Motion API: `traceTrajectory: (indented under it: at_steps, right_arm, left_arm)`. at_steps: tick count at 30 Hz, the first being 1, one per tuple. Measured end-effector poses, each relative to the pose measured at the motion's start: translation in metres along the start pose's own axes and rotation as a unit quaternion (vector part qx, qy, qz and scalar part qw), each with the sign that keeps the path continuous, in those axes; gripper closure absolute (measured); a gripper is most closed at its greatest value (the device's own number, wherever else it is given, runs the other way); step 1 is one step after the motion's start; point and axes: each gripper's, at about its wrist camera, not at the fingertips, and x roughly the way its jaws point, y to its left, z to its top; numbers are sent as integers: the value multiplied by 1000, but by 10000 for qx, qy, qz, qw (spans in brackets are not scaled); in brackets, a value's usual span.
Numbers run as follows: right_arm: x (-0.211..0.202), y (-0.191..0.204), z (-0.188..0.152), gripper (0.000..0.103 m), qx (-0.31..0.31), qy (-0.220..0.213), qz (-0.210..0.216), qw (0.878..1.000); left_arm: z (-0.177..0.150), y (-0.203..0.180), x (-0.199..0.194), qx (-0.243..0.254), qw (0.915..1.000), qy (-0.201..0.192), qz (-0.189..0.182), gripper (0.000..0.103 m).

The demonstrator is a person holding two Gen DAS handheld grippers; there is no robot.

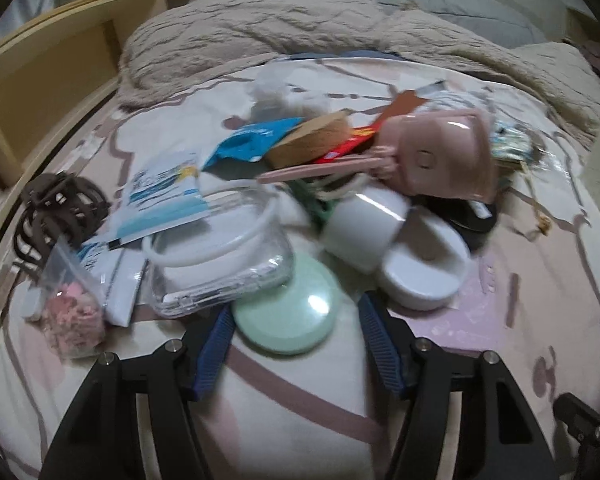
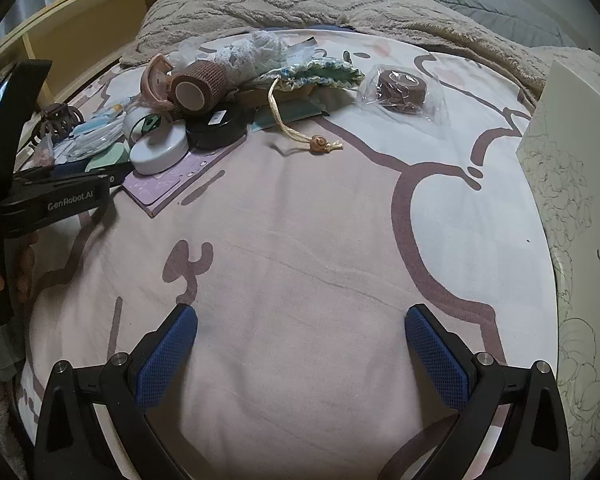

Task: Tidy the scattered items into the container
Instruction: 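Lower the left gripper around the mint green round compact and close it, then hold the green compact in the left gripper while the right tool approaches the pink booklet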

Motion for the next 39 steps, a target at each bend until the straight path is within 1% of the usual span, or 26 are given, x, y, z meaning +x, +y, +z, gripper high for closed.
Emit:
traceTrajectory:
  at_steps: [3,4,7,8,9,12,14,18,20,23,26,35,39]
  right_arm:
    - [-1,-3,2,0,17,-15,34,10000]
    - [-1,-4,2,0,57,-31,39,10000]
    - [-3,-11,4,0,238,-88,96,9996]
    - [-4,-13,4,0,278,-103,112,9995]
    - [-4,-14,4,0,317,-118,128,9993]
    - [-5,-17,5,0,427,-146,181,9988]
    - [-5,-17,5,0,463,-169,198,9986]
    - [-6,-14,6,0,453,-248,306,9982]
    - [-7,-8,9,0,410,-307,426,9978]
    - [-7,2,17,0,321,-398,484,9975]
    - [-3,15,26,0,182,-333,333,9987]
    - [13,39,41,0,-178,-322,371,9986]
    - [25,48,43,0,-313,-228,339,9987]
  left_arm:
    - [0,-10,-2,216,9996,-27,-151,41]
    - [-1,-14,-4,301,9992,-34,-258,41]
    - [-3,-27,-8,568,9976,-84,-387,41]
    - [-4,-31,-9,643,9968,-98,-455,45]
    - [-5,-35,-10,721,9957,-104,-570,52]
    - [-7,-44,-13,854,9933,-111,-767,54]
    - [-8,-46,-16,867,9929,-116,-807,54]
    - [-12,-40,-19,653,9932,2,-965,53]
    - [-16,-37,-23,646,9935,46,-936,53]
    - [-23,-33,-29,670,9940,103,-863,53]
    - [-29,-25,-34,604,9944,158,-851,53]
    - [-45,-12,-44,423,9963,160,-731,53]
    - [-48,-12,-45,406,9966,141,-705,53]
